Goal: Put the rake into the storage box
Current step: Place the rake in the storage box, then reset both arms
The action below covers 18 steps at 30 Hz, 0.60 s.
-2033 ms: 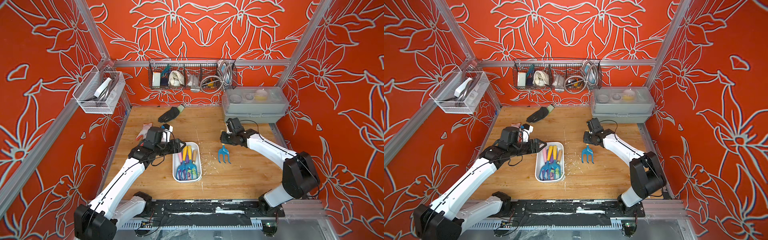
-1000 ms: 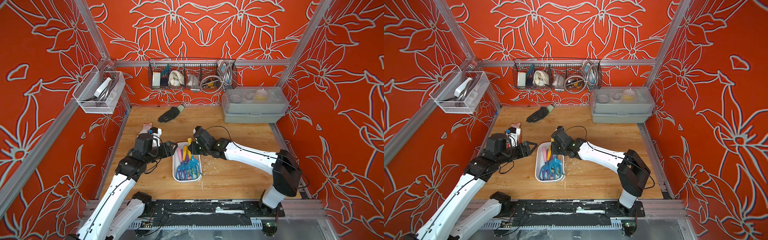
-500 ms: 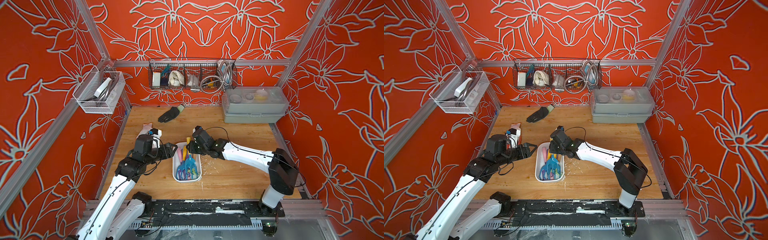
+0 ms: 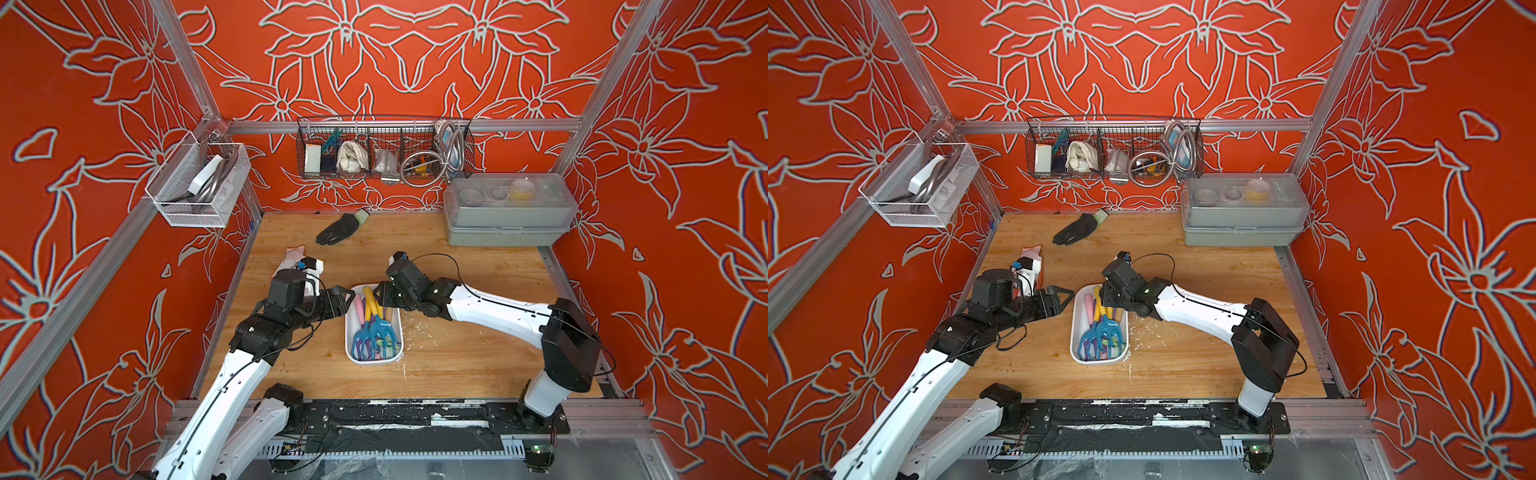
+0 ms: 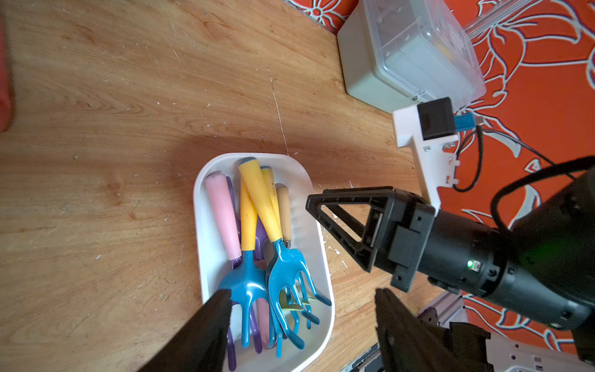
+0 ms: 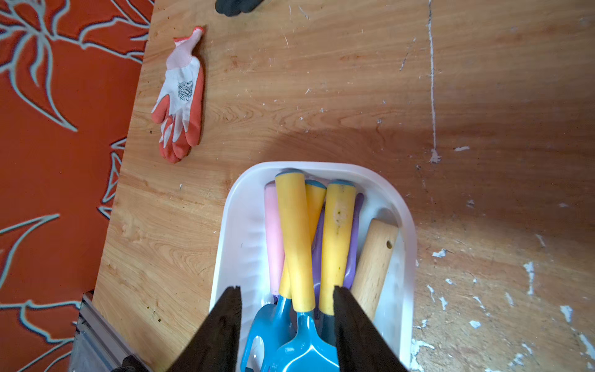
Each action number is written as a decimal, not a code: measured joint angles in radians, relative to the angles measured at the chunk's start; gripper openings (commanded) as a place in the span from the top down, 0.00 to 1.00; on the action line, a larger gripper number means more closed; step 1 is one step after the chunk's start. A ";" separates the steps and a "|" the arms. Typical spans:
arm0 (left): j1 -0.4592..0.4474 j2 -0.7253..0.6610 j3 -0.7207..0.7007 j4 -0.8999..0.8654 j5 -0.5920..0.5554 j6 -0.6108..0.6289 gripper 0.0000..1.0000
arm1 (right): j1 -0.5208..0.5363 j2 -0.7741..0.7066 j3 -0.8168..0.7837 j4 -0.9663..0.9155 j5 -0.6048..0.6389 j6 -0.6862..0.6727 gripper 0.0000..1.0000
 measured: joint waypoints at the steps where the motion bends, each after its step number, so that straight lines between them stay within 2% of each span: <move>1: 0.000 0.001 0.006 -0.003 -0.001 0.002 0.26 | 0.000 -0.017 -0.004 -0.002 0.010 -0.008 0.53; 7: 0.000 0.006 0.084 -0.018 -0.038 0.039 0.20 | 0.000 -0.148 -0.011 -0.032 0.102 -0.106 0.51; 8: 0.000 0.006 0.098 -0.018 -0.048 0.050 0.13 | -0.001 -0.172 -0.014 -0.034 0.121 -0.122 0.50; 9: 0.000 0.004 0.113 -0.016 -0.061 0.071 0.01 | -0.002 -0.203 -0.023 -0.033 0.146 -0.148 0.50; 12: 0.000 -0.011 0.125 0.009 -0.097 0.102 0.00 | -0.010 -0.309 -0.071 -0.024 0.219 -0.234 0.28; 13: 0.000 -0.021 0.123 0.020 -0.111 0.114 0.00 | -0.012 -0.340 -0.084 -0.024 0.251 -0.272 0.23; 14: 0.000 -0.030 0.119 0.031 -0.126 0.122 0.00 | -0.014 -0.362 -0.092 -0.025 0.283 -0.300 0.22; 16: 0.000 -0.068 0.082 0.092 -0.158 0.138 0.00 | -0.016 -0.399 -0.104 -0.024 0.363 -0.371 0.28; 18: 0.000 -0.116 0.031 0.151 -0.177 0.171 0.00 | -0.016 -0.439 -0.153 0.022 0.451 -0.431 0.14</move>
